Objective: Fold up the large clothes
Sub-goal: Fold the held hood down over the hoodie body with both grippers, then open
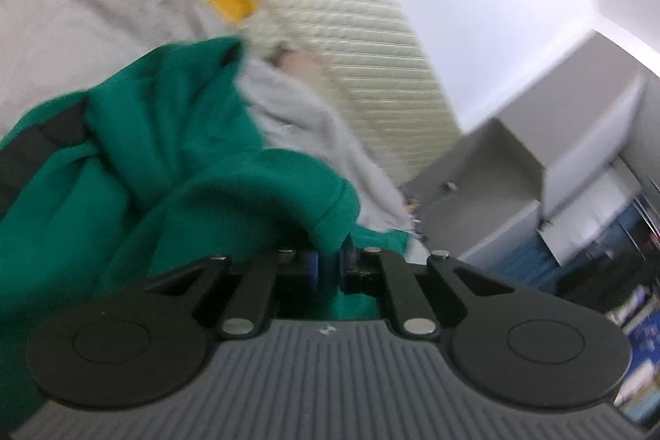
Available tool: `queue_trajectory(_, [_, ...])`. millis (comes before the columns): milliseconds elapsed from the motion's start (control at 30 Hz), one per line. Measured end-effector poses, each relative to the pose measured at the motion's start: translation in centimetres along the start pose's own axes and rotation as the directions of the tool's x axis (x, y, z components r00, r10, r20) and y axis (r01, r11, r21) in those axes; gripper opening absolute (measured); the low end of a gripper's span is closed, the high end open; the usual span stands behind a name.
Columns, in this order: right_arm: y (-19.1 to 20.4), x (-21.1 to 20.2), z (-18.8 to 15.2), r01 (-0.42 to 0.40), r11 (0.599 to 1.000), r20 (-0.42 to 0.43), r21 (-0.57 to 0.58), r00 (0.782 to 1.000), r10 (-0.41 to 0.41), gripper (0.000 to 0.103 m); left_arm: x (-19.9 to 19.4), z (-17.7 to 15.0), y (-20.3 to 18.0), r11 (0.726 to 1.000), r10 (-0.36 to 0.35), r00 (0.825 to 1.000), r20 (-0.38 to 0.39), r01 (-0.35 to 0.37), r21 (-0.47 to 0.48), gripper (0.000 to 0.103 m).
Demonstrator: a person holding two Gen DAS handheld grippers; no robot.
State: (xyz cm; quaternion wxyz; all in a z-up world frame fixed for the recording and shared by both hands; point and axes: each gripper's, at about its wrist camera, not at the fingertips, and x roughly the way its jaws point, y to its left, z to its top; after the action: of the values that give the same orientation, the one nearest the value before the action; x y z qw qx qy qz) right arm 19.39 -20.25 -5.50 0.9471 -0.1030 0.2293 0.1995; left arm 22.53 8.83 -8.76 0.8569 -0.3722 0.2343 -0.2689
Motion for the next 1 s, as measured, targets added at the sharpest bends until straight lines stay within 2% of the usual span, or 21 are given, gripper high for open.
queue_trajectory(167, [0.3,-4.7,0.8,0.039,0.999,0.067,-0.006,0.997,-0.039,0.007,-4.9,-2.0,-4.8,0.992,-0.104,0.994,-0.016,0.104,0.073,0.009])
queue_trajectory(300, [0.9,-6.7,0.2,0.063,0.998,0.039,0.012,0.997,-0.063,0.007,-7.0,-5.2,-7.0,0.991,-0.1,0.992,-0.08,0.106,0.075,0.009])
queue_trajectory(400, [1.7,-7.2,-1.0,0.089,0.996,-0.031,-0.002,0.996,-0.089,0.007,-7.8,-7.9,-7.3,0.998,-0.034,0.988,-0.15,0.042,0.052,0.009])
queue_trajectory(467, [1.8,-6.8,-1.8,0.09,0.996,-0.101,0.028,0.991,-0.087,0.007,-7.8,-9.2,-6.8,1.0,0.018,0.979,-0.201,-0.013,0.027,0.009])
queue_trajectory(600, [2.2,-5.9,-3.3,0.108,0.993,-0.212,0.04,0.972,-0.097,0.007,-6.7,-11.5,-6.4,0.986,0.164,0.94,-0.3,-0.155,0.054,0.009])
queue_trajectory(700, [2.3,-4.5,-4.2,0.121,0.991,-0.289,0.049,0.952,-0.101,0.008,-4.8,-12.5,-6.5,0.953,0.298,0.897,-0.327,-0.26,0.156,0.009])
queue_trajectory(733, [2.3,-4.2,-4.4,0.124,0.991,-0.306,0.057,0.947,-0.101,0.008,-4.4,-12.7,-6.7,0.944,0.322,0.887,-0.33,-0.276,0.178,0.01])
queue_trajectory(800, [2.1,-4.1,-4.8,0.132,0.987,-0.323,0.087,0.941,-0.097,0.009,-3.8,-13.2,-6.9,0.929,0.356,0.872,-0.335,-0.294,0.224,0.01])
queue_trajectory(900, [1.6,-5.1,-4.8,0.125,0.982,-0.296,0.145,0.952,-0.078,0.01,-3.1,-13.7,-6.9,0.906,0.407,0.848,-0.34,-0.327,0.27,0.01])
queue_trajectory(933, [1.4,-5.6,-4.7,0.119,0.979,-0.279,0.166,0.958,-0.069,0.01,-3.0,-13.7,-6.9,0.905,0.41,0.846,-0.342,-0.329,0.272,0.01])
queue_trajectory(1000, [1.1,-6.5,-4.5,0.098,0.974,-0.244,0.203,0.969,-0.046,0.011,-3.5,-13.7,-6.9,0.91,0.397,0.853,-0.339,-0.318,0.264,0.01])
